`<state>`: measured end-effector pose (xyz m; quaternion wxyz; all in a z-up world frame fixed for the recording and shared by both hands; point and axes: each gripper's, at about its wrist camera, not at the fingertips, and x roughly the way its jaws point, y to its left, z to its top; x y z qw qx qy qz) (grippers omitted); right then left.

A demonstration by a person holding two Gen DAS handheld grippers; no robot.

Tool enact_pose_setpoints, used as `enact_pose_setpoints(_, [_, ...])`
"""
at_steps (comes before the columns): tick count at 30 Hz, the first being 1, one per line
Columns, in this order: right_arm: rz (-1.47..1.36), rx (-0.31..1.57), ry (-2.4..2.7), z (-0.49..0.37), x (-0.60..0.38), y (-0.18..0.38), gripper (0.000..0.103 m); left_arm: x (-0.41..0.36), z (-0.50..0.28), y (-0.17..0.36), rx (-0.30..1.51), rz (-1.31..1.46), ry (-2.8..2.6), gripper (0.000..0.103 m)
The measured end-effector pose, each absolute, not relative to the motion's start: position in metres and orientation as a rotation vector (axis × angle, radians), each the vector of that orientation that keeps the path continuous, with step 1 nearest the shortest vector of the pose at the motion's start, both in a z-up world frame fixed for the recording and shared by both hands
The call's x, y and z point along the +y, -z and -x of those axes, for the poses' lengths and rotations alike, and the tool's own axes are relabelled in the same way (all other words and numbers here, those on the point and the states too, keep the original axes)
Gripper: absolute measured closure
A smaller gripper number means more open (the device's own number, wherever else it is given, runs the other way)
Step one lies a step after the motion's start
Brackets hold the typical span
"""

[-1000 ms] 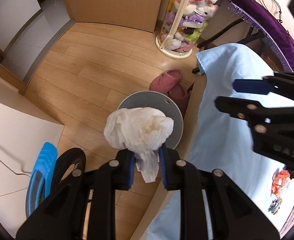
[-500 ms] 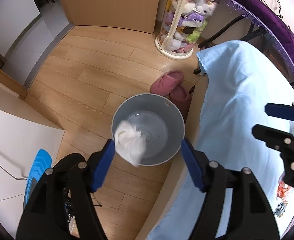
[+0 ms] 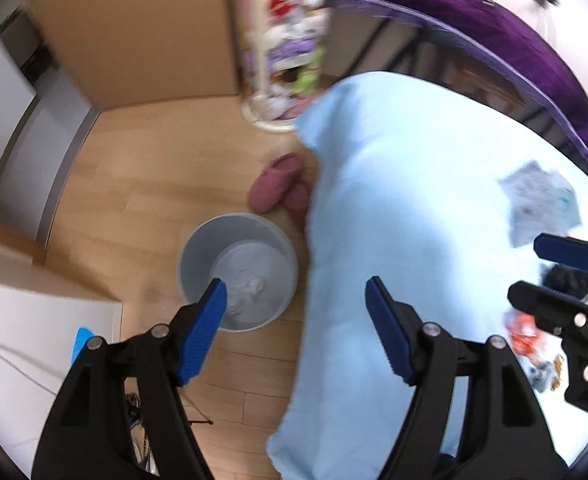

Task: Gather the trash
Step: 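Move both open grippers back over the remaining trash on the bed, then grasp the grey knitted sock ball with left gripper while right grasps orange cord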

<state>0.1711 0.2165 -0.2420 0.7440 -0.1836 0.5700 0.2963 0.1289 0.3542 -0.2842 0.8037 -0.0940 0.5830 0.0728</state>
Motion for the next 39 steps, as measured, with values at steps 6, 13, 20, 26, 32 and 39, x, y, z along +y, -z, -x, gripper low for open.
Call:
enact_pose_setpoints(6, [0.257,1.259,-0.409,-0.149,0.088,0.211,0.053,0.254,-0.139,0.247,1.239,0.098,0.019,0.031])
enact_pose_setpoints(13, [0.125,1.269,-0.12,-0.118,-0.063,0.199,0.046,0.132,-0.141,0.215,1.222,0.009,0.197,0.031])
enact_pose_setpoints(20, [0.057,1.284,-0.007,-0.089,-0.152,0.209,0.046,0.028,-0.127,0.214,1.247,-0.042,0.315,0.031])
enact_pose_setpoints(26, [0.029,1.32,0.016,-0.064,-0.178,0.246,0.046,-0.023,-0.106,0.243,1.296,-0.108,0.39,0.031])
enact_pose_setpoints(32, [-0.024,1.371,0.009,-0.041,-0.176,0.298,0.046,-0.043,-0.084,0.292,1.36,-0.179,0.428,0.031])
enact_pose_setpoints(39, [-0.018,1.397,-0.049,-0.032,-0.163,0.347,0.048,-0.048,-0.07,0.341,1.42,-0.224,0.466,0.031])
